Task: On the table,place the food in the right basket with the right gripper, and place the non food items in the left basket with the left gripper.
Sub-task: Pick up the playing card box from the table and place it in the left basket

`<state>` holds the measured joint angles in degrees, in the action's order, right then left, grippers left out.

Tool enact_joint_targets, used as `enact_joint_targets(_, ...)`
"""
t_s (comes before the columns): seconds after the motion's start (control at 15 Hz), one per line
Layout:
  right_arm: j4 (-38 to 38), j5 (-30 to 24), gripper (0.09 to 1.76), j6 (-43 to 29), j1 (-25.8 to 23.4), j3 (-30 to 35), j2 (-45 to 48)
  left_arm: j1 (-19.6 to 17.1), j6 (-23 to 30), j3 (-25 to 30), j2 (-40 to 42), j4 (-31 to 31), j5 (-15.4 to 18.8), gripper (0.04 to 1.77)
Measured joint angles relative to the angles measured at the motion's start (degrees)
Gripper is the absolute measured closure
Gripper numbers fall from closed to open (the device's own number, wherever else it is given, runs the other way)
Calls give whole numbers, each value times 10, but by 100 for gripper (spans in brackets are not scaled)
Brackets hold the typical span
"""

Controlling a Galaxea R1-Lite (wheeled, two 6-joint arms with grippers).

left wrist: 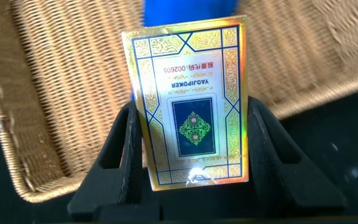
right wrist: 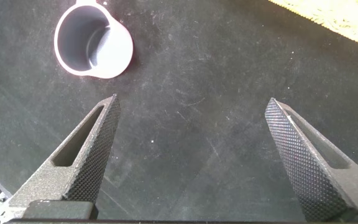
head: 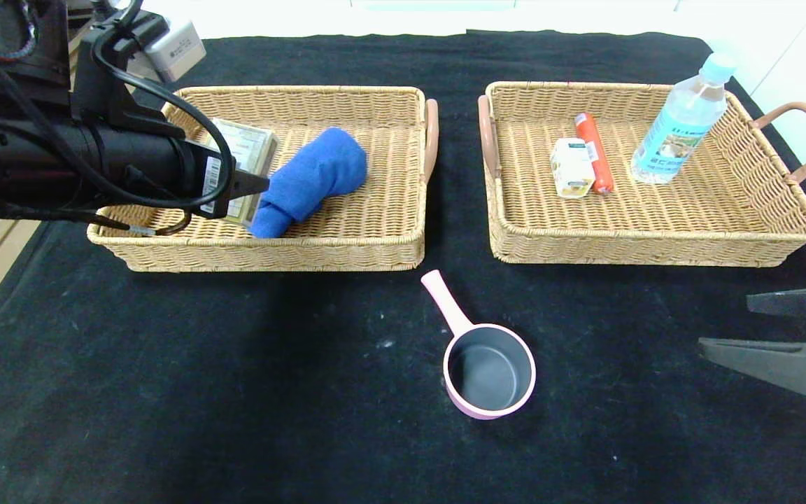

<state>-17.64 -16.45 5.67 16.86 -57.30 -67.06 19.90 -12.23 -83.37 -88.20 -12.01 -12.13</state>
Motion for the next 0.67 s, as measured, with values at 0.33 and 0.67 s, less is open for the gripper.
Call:
enact_joint_targets(0.33,0,0,14,0,0,0,-1,-61,53,-63,-47,2,15,80)
enact_joint_targets(0.67,0,1,14,0,0,0,-1,-96,78,-96,-87,4,39,80)
